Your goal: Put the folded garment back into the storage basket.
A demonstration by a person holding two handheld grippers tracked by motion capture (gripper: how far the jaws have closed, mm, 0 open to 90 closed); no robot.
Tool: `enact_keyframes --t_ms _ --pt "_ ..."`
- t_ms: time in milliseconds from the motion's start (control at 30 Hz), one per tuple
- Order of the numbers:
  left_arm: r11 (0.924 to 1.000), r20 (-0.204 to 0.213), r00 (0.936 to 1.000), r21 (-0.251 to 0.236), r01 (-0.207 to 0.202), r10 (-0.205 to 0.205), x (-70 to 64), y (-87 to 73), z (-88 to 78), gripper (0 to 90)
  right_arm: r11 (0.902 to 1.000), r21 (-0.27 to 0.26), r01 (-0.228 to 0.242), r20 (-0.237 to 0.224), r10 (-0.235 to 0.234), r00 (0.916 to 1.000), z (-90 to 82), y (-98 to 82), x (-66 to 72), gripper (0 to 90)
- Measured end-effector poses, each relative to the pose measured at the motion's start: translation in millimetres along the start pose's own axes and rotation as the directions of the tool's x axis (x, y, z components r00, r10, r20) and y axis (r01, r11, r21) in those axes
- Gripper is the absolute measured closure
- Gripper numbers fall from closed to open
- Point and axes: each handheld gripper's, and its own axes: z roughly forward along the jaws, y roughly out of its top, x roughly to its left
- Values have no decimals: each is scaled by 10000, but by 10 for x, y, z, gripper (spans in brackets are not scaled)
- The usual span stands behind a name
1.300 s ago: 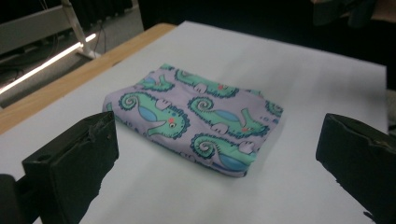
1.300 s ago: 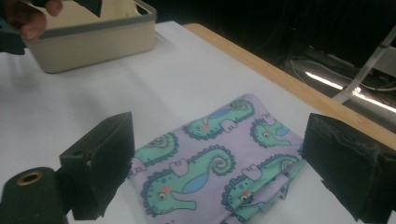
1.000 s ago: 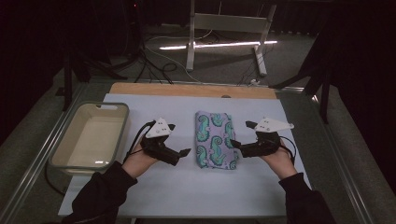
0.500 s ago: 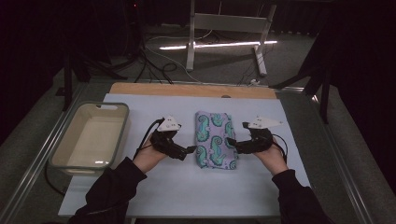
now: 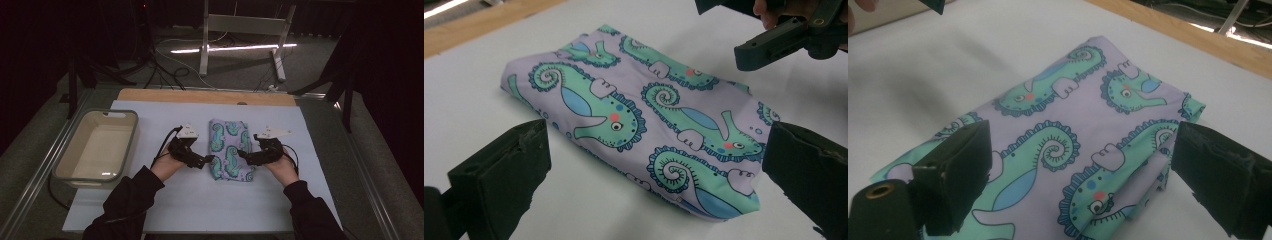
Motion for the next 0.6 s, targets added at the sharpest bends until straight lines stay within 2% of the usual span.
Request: enact_keyframes --t_ms 200,367,567,600 --pt "9993 130 9993 107 349 -350 16 -12 126 0 9996 221 -170 0 171 9999 63 -45 -22 95" --pt "9971 98 9979 421 633 -637 24 -24 245 0 9976 354 -597 77 595 9982 121 -102 -63 95" --pt "9953 98 9963 483 844 -850 30 -30 328 0 9930 586 -1024 357 1004 9943 182 -164 -127 95" --pt "9939 -24 9957 595 924 -924 60 -47 393 1 9897 583 -1306 391 1284 9909 203 -193 -157 94"
